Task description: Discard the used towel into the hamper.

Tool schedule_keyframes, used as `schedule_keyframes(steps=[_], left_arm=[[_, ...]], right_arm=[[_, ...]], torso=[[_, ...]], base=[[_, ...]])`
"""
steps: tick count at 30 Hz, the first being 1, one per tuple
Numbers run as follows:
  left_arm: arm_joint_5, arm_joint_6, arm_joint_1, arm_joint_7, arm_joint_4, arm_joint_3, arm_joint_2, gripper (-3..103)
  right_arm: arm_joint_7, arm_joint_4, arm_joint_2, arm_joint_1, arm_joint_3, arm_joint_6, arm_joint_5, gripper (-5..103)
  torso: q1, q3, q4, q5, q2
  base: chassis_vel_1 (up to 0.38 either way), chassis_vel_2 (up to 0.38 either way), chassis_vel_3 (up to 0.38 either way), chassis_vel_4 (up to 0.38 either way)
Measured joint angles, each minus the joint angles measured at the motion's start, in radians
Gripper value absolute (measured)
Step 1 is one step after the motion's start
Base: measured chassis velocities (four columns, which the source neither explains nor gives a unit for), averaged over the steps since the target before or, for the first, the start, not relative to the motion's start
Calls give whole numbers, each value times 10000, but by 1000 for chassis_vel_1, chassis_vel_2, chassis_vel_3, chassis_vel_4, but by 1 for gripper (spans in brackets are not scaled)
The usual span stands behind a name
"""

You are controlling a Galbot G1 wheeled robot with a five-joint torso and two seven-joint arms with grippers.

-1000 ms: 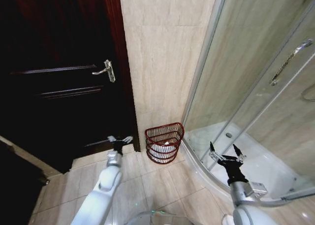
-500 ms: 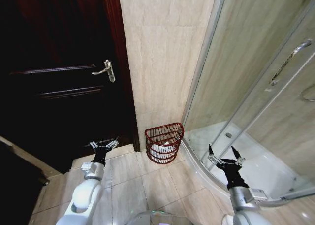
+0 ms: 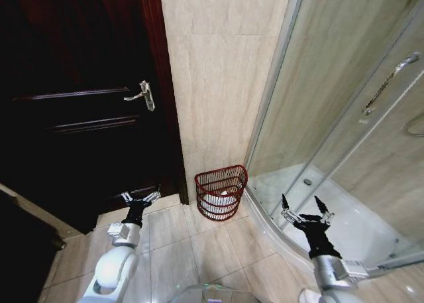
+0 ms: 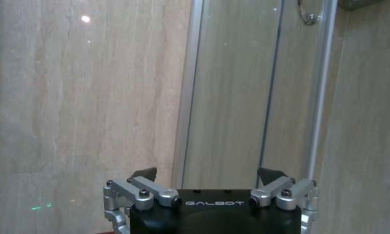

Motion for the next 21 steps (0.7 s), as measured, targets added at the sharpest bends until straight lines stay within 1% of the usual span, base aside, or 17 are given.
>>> schedule_keyframes(steps=[8, 14, 21], left_arm=[[169, -17, 12, -23, -103, 162, -63, 100], [178, -63, 97, -28, -171, 114, -69, 100], [222, -78, 131, -34, -221, 121, -131, 100]], right_arm=[[99, -31, 0, -196, 15, 363, 17, 100], [111, -41, 0, -254, 5, 437, 10, 100], [125, -51, 0, -285, 1, 470, 1, 100]], torso=[[-2, -1, -1, 2, 1], [-2, -1, 0, 2, 0], [-1, 0, 0, 1, 0]], base=[[25, -23, -25, 26], [56, -53, -53, 54], [0, 0, 0, 0]])
